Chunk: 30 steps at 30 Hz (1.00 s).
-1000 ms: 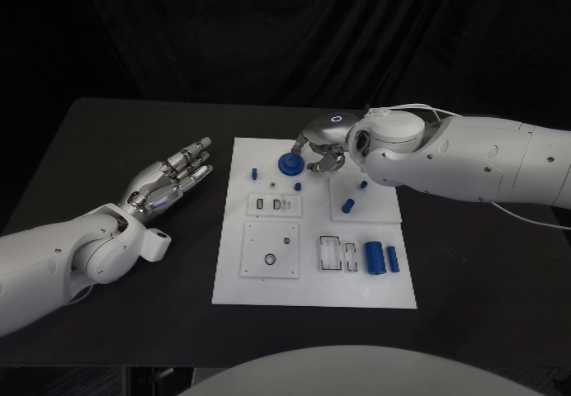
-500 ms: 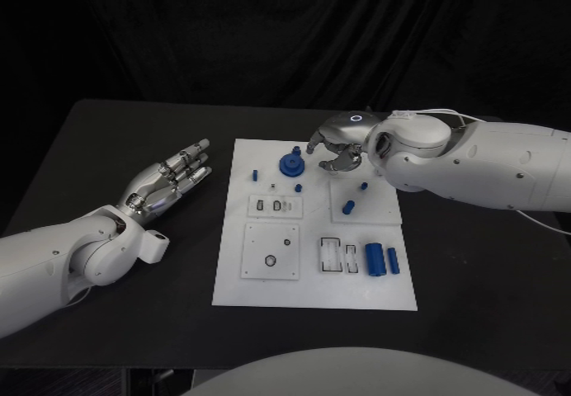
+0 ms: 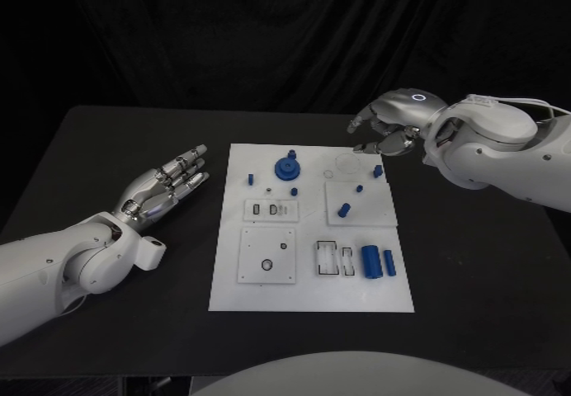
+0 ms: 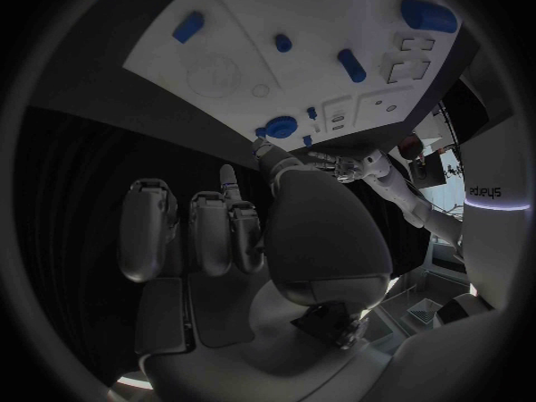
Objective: Assemble the parts on the task board
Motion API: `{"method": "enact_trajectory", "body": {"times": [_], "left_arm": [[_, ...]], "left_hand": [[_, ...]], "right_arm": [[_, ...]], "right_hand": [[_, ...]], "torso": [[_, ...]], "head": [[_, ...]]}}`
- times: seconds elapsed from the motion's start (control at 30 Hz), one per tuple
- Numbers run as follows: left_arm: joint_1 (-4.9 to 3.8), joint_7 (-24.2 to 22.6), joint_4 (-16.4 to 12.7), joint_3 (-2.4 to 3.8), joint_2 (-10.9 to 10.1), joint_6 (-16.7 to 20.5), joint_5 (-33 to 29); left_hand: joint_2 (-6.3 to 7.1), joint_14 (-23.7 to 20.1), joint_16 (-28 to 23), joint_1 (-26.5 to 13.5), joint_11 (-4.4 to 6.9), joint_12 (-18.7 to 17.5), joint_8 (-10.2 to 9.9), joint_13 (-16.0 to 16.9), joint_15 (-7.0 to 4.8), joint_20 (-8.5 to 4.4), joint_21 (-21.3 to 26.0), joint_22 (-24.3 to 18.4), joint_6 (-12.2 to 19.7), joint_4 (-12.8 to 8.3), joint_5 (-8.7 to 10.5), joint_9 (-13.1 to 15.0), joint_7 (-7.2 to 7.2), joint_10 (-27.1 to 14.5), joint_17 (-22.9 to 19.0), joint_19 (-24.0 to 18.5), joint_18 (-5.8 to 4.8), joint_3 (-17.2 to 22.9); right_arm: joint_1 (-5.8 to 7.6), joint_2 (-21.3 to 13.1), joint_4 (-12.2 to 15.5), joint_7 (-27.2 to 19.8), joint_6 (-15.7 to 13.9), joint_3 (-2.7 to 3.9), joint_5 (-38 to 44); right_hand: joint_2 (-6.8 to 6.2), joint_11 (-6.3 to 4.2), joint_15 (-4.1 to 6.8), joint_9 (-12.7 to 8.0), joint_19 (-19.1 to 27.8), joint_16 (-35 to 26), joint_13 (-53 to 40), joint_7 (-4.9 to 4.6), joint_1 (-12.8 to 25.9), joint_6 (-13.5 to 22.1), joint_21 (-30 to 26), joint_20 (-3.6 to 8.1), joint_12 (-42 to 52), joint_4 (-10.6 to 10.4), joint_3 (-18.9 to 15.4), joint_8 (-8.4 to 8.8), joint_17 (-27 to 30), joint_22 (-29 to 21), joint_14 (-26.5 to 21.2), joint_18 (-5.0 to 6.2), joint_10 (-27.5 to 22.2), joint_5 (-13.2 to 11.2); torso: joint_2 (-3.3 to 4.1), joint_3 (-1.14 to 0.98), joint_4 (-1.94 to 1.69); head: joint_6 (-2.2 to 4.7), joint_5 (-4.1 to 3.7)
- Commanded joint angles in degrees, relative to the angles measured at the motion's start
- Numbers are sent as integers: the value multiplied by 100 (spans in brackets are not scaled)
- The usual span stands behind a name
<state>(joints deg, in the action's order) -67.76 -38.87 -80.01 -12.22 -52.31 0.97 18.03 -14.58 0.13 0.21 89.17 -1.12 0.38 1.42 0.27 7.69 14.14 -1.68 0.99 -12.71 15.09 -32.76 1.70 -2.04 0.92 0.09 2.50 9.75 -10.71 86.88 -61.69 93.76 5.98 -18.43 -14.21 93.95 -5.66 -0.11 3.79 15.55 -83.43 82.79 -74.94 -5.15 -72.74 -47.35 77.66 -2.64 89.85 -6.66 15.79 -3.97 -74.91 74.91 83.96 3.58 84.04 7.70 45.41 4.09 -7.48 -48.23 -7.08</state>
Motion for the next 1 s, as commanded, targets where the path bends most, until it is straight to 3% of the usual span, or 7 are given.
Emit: {"method": "enact_trajectory", "body": {"times": [0.03, 0.27, 0.43, 0.73, 1.0], "left_arm": [[0, -640, -15, 4, 6, 8, 1], [1, -621, -9, 4, 14, -4, 1], [2, -595, 8, 4, 15, -9, 1], [3, -560, 15, 4, 24, -25, 1], [3, -544, 12, 4, 28, -33, 1]], "left_hand": [[17, 12, -11, 50, -2, -4, 35, 8, 37, 24, -21, 9, -30, 6, -29, 7, 6, 28, 0, 2, 62, 48], [19, 12, -11, 52, -3, -5, 34, 8, 37, 24, -22, 9, -26, 4, -35, 6, 11, 28, 0, 3, 62, 51], [19, 9, -12, 54, -7, -8, 31, 5, 38, 25, -19, 7, -10, 3, -39, 4, 15, 18, -1, 0, 62, 56], [18, 7, -13, 58, -23, -10, 25, 3, 42, 27, -17, 5, 12, 0, -41, 0, 15, 11, -2, -3, 60, 65], [18, 7, -13, 58, -23, -10, 25, 3, 42, 27, -17, 5, 12, 0, -41, 0, 15, 11, -2, -3, 60, 65]], "right_arm": [[-100, -157, 24, -80, -192, -4, -106], [-341, -387, -140, -153, -358, -10, -147], [-440, -448, -258, -118, -288, -11, -155], [-548, -479, -353, -85, -206, -12, -160], [-602, -454, -417, -6, -55, -12, -161]], "right_hand": [[1, -9, 6, -35, -43, 34, -1506, 0, 48, 68, 24, 14, 15, -61, -97, 31, -825, 768, 429, -45, 596, -114], [-17, -21, 14, -106, -53, 25, -1506, 18, 10, 169, 35, 18, 15, -185, -217, 43, -823, 789, 429, -48, 596, -234], [-23, -26, 18, -172, -45, -19, -1506, 23, -40, 276, 15, 22, 15, -261, -279, 46, -785, 788, 418, -44, 596, -256], [-51, -33, 24, -217, -31, -70, -1506, 32, -88, 275, -15, 26, 15, -355, -357, 14, -744, 782, 405, -38, 596, -300], [-63, -35, 25, -222, -21, -127, -1506, 34, -159, 190, -39, 28, 15, -388, -392, -17, -695, 776, 391, -34, 596, -298]], "torso": [[4, -6, 9], [-17, 17, -26], [8, -8, -4], [11, -7, -51], [21, -11, -40]], "head": [[1, -34], [-10, -118], [-18, -115], [-31, -170], [-23, -163]]}}
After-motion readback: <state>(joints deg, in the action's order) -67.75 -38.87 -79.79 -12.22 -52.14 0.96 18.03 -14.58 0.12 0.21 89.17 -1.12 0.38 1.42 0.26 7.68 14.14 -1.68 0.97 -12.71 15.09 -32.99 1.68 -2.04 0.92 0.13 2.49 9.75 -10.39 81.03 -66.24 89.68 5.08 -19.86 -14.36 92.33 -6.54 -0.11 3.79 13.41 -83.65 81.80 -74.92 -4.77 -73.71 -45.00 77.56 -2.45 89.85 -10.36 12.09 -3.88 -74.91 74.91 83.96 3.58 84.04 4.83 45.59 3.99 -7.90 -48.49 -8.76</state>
